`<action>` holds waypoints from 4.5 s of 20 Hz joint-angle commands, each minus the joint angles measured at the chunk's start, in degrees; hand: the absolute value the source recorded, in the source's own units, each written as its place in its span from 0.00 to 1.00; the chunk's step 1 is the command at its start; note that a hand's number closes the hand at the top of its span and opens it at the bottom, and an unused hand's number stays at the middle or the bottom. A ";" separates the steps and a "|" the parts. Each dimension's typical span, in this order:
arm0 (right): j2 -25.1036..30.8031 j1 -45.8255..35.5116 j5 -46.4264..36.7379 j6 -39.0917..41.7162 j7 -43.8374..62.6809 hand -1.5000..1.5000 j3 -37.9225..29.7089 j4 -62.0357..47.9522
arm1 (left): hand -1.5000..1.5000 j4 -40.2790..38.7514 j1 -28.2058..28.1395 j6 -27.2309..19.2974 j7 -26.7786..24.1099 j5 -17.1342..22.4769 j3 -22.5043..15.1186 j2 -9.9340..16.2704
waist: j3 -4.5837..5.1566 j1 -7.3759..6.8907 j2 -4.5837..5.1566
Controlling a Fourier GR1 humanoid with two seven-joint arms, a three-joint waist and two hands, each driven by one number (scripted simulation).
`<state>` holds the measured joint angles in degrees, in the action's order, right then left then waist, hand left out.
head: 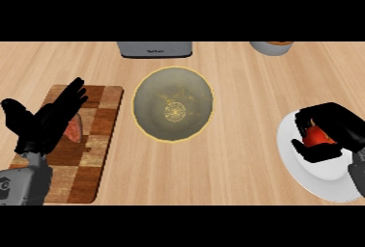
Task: Pick the tomato from the plate and place it in the bowl
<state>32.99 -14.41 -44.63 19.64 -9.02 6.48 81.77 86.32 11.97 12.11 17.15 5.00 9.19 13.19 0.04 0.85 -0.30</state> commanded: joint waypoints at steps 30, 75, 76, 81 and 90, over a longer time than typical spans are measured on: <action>-22.67 -32.06 24.24 21.67 54.49 1.00 -0.74 30.85 | 0.50 1.84 1.88 0.30 3.04 0.23 -0.37 -0.49 | -0.01 -1.17 0.23; -32.99 -58.05 34.54 -36.30 6.31 0.00 1.16 -60.86 | 0.50 -2.12 7.90 1.95 1.74 -0.90 -2.86 -1.72 | -0.02 -7.81 2.19; -32.99 -58.01 33.07 -35.43 3.81 0.00 -0.40 -62.62 | 0.50 -1.22 6.48 0.14 1.06 -2.21 -3.62 -3.15 | -0.04 -6.18 2.07; -31.58 -58.90 34.43 -41.62 1.74 0.00 -3.78 -64.72 | 0.50 -1.09 4.18 1.32 0.26 -0.93 -2.02 -1.95 | -0.03 -4.55 1.52; -21.22 -52.88 33.93 -30.73 -9.74 0.00 -3.86 -60.47 | 0.50 1.98 0.56 0.51 1.10 -0.80 -0.41 -0.98 | -0.07 -1.39 0.24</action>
<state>9.37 -70.88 -9.82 -14.80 -13.39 1.58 18.40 85.71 14.56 13.52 17.04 4.37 8.76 12.50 -0.01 -1.92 0.60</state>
